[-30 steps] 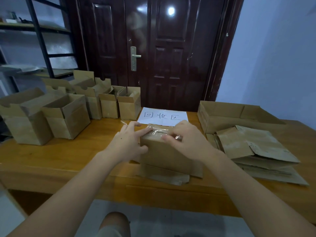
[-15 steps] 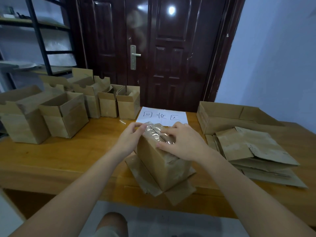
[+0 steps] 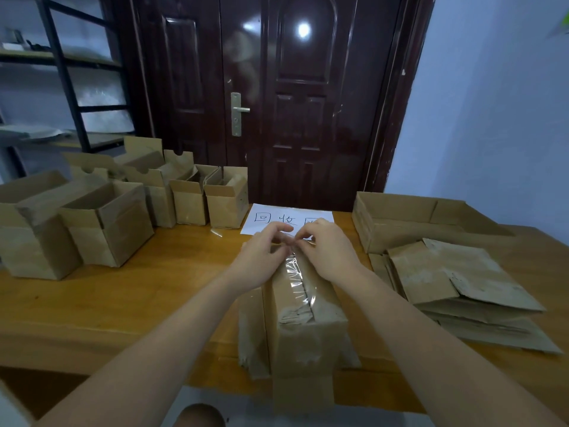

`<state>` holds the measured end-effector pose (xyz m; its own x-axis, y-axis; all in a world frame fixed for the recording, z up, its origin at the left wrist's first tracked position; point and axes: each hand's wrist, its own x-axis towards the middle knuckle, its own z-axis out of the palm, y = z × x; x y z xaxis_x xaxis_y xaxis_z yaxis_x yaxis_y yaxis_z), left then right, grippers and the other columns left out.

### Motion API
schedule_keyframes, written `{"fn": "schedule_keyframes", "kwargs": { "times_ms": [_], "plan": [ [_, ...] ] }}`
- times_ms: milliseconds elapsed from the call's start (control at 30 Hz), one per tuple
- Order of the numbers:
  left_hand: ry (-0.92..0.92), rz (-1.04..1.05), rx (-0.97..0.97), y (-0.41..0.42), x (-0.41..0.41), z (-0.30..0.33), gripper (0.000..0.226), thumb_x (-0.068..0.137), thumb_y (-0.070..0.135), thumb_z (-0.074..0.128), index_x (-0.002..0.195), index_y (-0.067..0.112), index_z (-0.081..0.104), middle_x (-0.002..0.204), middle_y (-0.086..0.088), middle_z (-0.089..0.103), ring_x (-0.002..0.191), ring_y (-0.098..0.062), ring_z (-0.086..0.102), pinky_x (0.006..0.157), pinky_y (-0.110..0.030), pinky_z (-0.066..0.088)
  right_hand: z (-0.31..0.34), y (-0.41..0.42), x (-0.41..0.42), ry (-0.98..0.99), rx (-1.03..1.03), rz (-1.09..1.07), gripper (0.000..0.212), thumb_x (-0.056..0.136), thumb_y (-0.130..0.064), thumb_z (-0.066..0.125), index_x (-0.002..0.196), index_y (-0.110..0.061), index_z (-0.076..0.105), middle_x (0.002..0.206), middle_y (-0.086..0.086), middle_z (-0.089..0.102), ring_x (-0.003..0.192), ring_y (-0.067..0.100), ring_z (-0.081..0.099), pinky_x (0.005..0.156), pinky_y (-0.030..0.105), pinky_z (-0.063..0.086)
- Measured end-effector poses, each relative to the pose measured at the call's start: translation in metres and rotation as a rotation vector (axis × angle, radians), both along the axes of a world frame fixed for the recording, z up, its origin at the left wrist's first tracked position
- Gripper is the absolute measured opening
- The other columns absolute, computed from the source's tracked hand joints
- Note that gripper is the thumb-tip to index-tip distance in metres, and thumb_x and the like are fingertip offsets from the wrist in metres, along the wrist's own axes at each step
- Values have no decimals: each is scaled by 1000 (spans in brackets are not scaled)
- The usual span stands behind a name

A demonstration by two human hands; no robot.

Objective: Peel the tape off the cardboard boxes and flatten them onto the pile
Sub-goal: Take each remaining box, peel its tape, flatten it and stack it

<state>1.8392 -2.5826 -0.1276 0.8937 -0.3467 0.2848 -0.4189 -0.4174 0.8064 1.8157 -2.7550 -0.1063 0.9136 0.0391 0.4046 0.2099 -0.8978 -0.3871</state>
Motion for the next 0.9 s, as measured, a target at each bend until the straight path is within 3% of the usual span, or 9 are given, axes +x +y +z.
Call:
{"fn": "schedule_keyframes", "kwargs": {
  "times_ms": [133,233,333,467,600,667,800,900],
  "plan": [
    [-459,294,434,-3,-4,0,27,99,34,61,126,31,61,122,10,60,113,-15,53,93,-33,45,-4,4,-7,-150,-54,47,11,100,-21,58,101,-20,69,102,-3,65,98,19,56,80,34,46],
    [-629,381,490,-4,-5,-4,15,101,36,57,108,28,67,109,6,62,100,-18,54,81,-32,44,0,6,-13,-144,-80,98,13,104,-19,51,111,-17,63,102,1,68,94,20,57,79,33,45],
    [-717,411,509,-3,1,-11,19,101,37,52,98,24,66,98,5,63,88,-18,54,72,-34,46,1,5,-16,-153,-43,137,20,105,-18,46,124,-21,54,98,0,67,93,22,55,82,39,46],
    [-794,329,505,-3,1,-10,27,100,45,51,102,21,64,98,6,64,87,-19,56,71,-31,39,-8,2,-16,-155,122,168,18,104,-16,46,115,-26,56,85,-7,61,85,16,50,76,39,44],
    [-862,338,629,-1,-3,-3,34,100,49,46,104,22,65,99,4,64,89,-19,57,75,-33,45,-8,0,-17,-88,319,155,20,103,-16,55,116,-22,68,95,-9,66,98,12,56,84,26,45],
    [-899,347,714,0,-7,0,34,103,44,38,101,22,64,99,3,64,90,-20,56,77,-34,46,-7,-3,-18,-43,277,180,23,100,-18,62,121,-21,69,99,-14,61,103,9,53,88,20,44],
    [-928,347,764,-1,-12,-1,38,106,39,34,99,22,67,99,0,66,89,-22,55,76,-36,45,-9,-8,-18,-56,189,190,27,95,-10,67,121,-17,73,109,-6,59,102,8,54,89,11,41],
    [-884,371,707,-1,-16,1,29,105,40,47,111,22,68,104,2,67,92,-21,58,76,-35,46,-11,-5,-24,-98,223,180,25,97,-12,66,120,-22,68,100,-6,68,90,10,60,86,25,49]
  ]
}}
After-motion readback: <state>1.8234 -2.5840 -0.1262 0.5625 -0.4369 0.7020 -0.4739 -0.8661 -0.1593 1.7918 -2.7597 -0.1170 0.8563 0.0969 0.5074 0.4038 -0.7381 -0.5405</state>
